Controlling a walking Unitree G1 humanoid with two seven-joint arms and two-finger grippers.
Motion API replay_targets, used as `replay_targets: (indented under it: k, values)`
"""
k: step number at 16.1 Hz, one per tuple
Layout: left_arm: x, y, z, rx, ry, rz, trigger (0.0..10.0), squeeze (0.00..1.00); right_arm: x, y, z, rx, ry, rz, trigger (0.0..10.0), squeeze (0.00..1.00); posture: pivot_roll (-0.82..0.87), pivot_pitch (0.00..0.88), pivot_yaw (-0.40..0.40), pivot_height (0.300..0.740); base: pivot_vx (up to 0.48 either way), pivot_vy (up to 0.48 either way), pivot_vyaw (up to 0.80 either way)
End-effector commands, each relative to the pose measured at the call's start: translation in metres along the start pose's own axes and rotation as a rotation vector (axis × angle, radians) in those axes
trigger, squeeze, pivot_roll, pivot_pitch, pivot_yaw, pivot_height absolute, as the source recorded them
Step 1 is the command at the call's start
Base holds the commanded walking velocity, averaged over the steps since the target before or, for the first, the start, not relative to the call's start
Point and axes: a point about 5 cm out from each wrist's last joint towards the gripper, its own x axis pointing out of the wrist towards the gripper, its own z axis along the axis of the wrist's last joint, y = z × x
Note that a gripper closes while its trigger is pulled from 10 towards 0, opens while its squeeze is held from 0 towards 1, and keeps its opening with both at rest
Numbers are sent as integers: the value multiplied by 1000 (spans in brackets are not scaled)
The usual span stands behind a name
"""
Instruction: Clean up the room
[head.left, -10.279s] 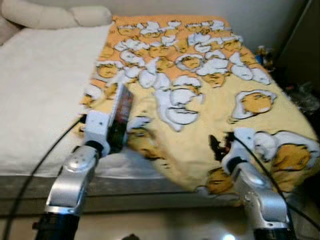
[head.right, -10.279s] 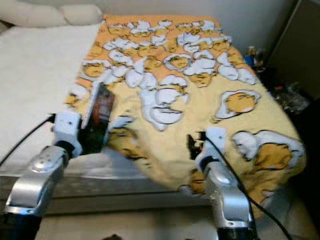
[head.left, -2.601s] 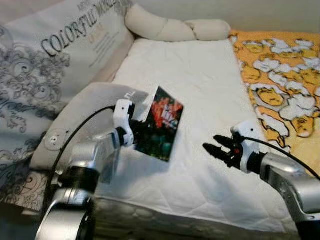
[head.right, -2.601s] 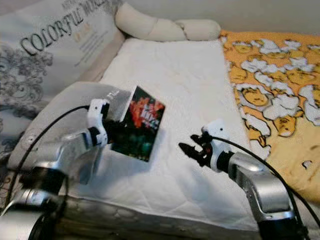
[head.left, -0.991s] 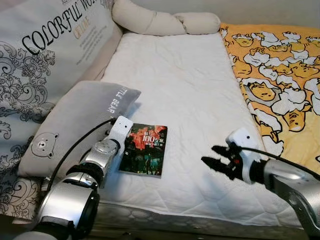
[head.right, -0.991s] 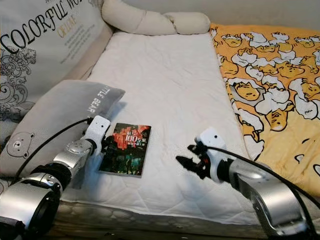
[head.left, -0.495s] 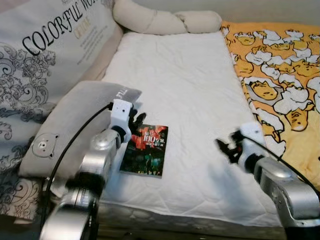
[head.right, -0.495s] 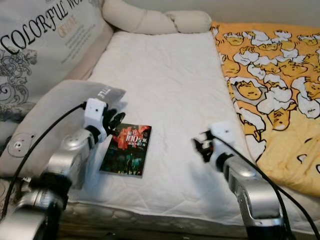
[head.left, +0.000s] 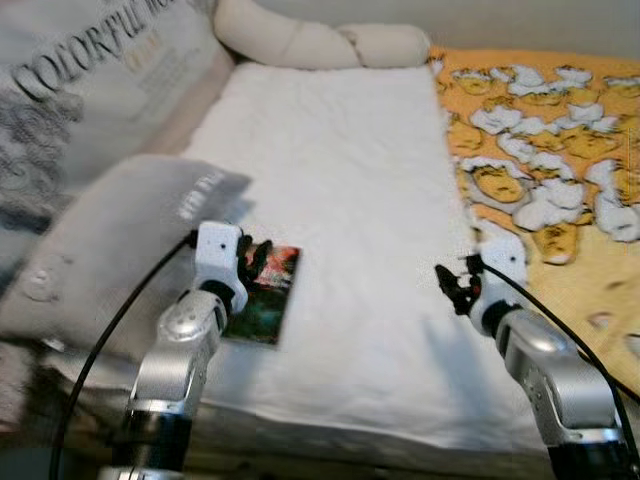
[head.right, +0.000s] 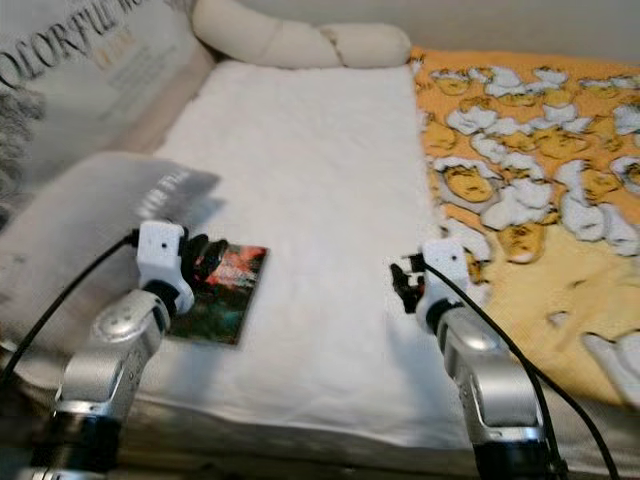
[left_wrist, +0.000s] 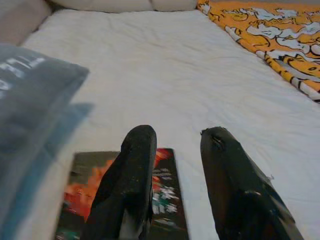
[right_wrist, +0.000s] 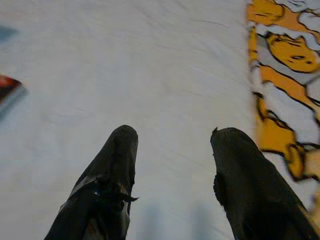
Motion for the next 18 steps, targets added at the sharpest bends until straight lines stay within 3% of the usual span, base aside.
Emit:
replay_targets:
  k: [1,11,18]
  values:
    - [-4,4,-1,14,18,21,10000,0,1,1,0,-1,-5,-4,10000,0,-8,0,7,740,0,-480,0]
    - [-11,-6,1,19,56,3,10000,0,-1,-2,-6,2,-5,-31,10000,0,-17,0,25,740,0,-480,0]
    - [-12,-7,2,31,63,0,10000,0,2,-4,-4,-11,-11,-37,10000,0,-16,0,24,740,0,-480,763]
